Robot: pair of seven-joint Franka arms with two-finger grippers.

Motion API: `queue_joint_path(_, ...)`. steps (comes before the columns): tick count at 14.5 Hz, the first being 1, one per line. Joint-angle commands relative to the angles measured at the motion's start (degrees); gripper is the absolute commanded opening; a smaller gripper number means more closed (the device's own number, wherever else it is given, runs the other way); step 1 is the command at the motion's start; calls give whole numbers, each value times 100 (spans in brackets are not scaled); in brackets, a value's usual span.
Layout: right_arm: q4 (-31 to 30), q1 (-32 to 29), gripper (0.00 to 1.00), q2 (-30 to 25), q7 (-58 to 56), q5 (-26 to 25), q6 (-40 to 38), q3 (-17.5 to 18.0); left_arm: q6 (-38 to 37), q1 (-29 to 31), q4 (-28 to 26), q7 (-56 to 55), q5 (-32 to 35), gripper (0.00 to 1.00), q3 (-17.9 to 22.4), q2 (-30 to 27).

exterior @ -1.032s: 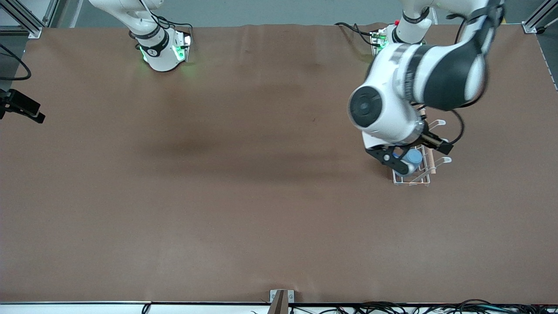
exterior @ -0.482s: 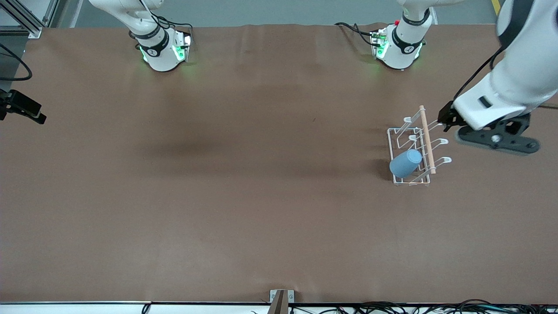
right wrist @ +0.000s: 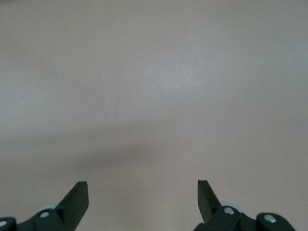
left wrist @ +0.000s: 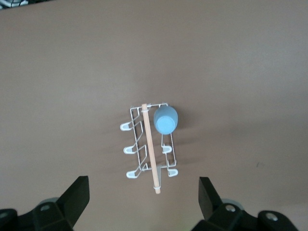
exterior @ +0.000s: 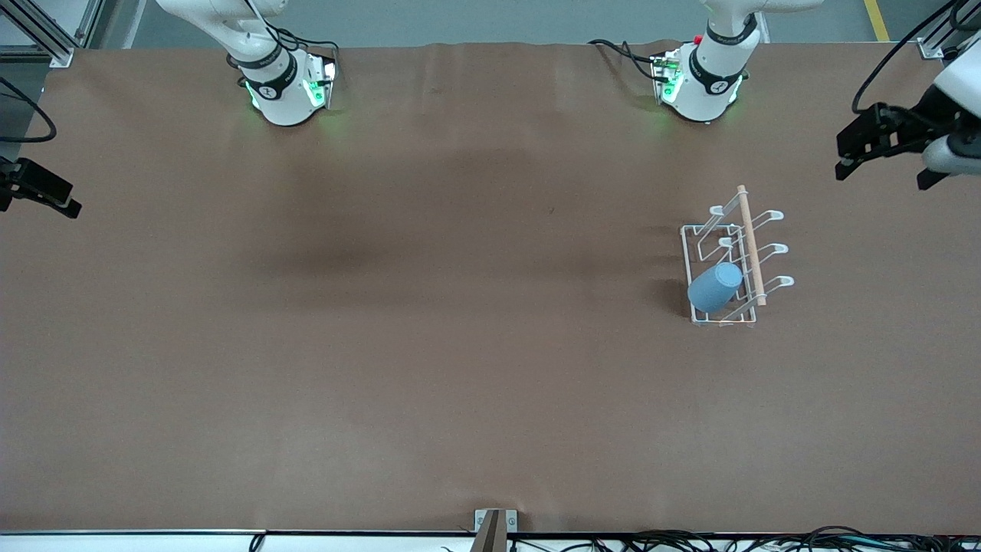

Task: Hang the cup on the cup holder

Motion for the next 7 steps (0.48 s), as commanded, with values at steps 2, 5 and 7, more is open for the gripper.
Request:
queue_joint_path(2, -96, -16, 100, -84, -23, 77, 17, -35, 420, -100, -910, -184, -88, 100, 165, -613)
queue_joint_path(5, -96, -25, 100, -84, -23, 77, 17, -35, 421, -91, -832, -367, -97, 100, 183, -508)
queue_joint_path(7, -96, -25, 100, -84, -23, 77, 9, -35, 421, -117, -657, -832, -70, 100, 183, -324)
